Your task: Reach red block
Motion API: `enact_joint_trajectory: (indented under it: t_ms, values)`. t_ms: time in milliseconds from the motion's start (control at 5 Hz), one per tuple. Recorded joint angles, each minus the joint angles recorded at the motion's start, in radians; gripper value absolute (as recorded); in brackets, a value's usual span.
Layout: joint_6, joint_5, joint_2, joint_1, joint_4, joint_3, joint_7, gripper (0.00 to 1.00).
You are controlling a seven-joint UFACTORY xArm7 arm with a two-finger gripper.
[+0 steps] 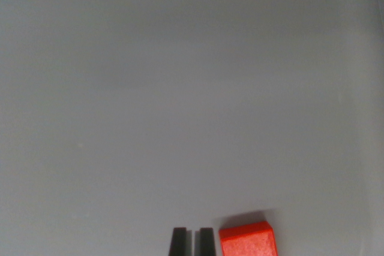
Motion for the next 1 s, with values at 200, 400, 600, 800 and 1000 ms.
enact_joint_trajectory:
  t_ms: [200, 400, 600, 800, 1000]
  values:
    - [0.000, 0.0000, 0.000, 0.0000, 0.000, 0.000, 0.000, 0.00]
    - [-0.047, -0.0080, 0.003, -0.0052, -0.042, -0.005, 0.006, 0.00]
    - [-0.047, -0.0080, 0.003, -0.0052, -0.042, -0.005, 0.006, 0.00]
    - [-0.092, -0.0156, 0.006, -0.0101, -0.082, -0.009, 0.011, 0.00]
    - [-0.092, -0.0156, 0.006, -0.0101, -0.082, -0.009, 0.011, 0.00]
